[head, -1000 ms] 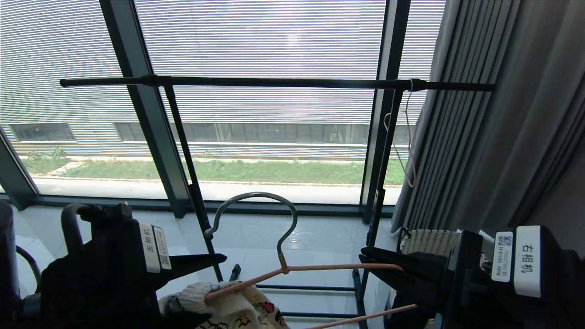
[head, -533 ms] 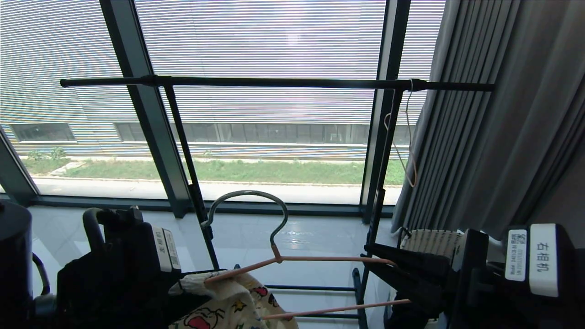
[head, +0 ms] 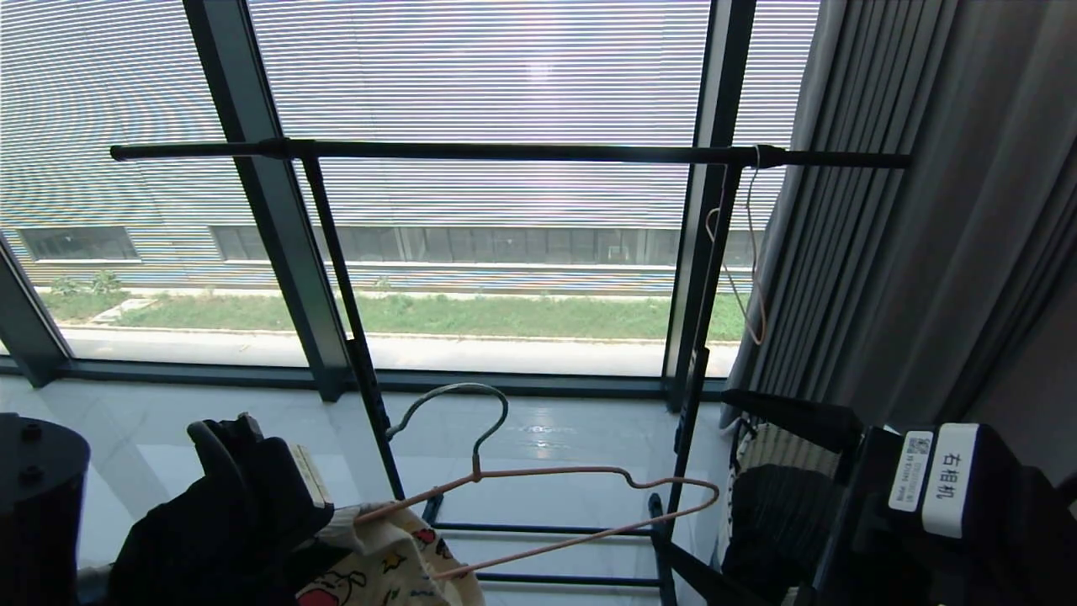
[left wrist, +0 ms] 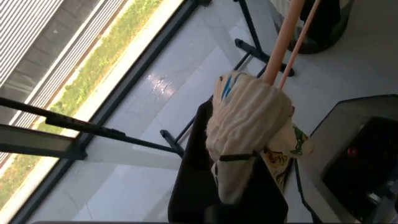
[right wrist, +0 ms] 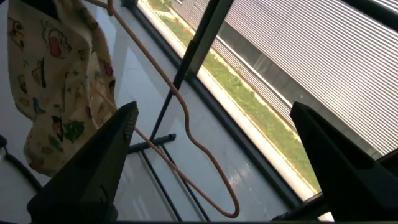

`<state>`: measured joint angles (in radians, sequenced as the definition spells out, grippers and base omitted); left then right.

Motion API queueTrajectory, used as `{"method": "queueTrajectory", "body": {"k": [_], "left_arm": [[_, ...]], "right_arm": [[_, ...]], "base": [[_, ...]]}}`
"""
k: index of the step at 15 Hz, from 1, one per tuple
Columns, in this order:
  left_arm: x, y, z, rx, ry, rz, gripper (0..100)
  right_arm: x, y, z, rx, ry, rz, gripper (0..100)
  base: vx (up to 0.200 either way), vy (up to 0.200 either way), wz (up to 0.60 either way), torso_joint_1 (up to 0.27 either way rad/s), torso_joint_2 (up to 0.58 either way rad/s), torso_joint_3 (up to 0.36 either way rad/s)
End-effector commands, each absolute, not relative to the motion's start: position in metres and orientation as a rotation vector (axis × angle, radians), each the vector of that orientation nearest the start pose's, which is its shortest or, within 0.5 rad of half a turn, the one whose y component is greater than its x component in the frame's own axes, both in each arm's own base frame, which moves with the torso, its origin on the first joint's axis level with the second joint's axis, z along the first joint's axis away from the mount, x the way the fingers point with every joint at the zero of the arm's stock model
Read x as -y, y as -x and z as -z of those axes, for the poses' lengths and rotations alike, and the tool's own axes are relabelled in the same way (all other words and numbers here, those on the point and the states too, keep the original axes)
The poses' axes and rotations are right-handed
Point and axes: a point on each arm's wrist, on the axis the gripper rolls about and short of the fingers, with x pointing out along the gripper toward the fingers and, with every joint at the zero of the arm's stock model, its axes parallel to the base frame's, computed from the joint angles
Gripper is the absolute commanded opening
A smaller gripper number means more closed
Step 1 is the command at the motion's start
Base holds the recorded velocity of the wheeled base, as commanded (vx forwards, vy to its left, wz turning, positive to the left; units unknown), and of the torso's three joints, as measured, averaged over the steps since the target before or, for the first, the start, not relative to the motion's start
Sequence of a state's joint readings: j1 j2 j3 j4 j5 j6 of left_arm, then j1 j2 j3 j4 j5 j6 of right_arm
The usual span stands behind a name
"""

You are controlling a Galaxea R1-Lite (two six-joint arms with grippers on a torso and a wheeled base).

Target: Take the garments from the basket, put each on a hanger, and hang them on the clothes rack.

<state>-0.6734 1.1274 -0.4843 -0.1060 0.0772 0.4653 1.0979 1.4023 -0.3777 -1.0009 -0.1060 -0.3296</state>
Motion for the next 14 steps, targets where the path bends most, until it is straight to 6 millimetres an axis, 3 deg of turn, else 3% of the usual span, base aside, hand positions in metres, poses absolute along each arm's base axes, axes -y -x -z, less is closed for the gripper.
{"method": "queueTrajectory", "body": {"k": [1, 5, 8, 11, 14], "left_arm": [[0.078, -0.125, -0.179, -0.381, -0.603, 0.594, 0], [0.081, -0.135, -0.217, -0.278, -0.479, 0.534, 0], [0.084, -0.139, -0.228, -0.244, -0.467, 0.529, 0], [0.084, -0.139, -0.237, -0.212, -0.459, 0.524, 0], [0.084, -0.138, -0.242, -0.191, -0.456, 0.525, 0]], "right_arm": [[-0.184, -0.096, -0.178, 0.122, 0.325, -1.0, 100], [-0.208, -0.105, -0.163, -0.01, 0.228, -1.085, 100], [-0.236, -0.117, -0.152, -0.147, 0.083, -1.08, 100], [-0.272, -0.14, -0.148, -0.264, -0.165, -0.93, 100], [-0.295, -0.159, -0.133, -0.287, -0.224, -0.783, 100]], "base": [[0.0, 0.0, 0.0, 0.0, 0.0, 0.0], [0.0, 0.0, 0.0, 0.0, 0.0, 0.0], [0.0, 0.0, 0.0, 0.0, 0.0, 0.0], [0.0, 0.0, 0.0, 0.0, 0.0, 0.0], [0.0, 0.0, 0.0, 0.0, 0.0, 0.0]]}}
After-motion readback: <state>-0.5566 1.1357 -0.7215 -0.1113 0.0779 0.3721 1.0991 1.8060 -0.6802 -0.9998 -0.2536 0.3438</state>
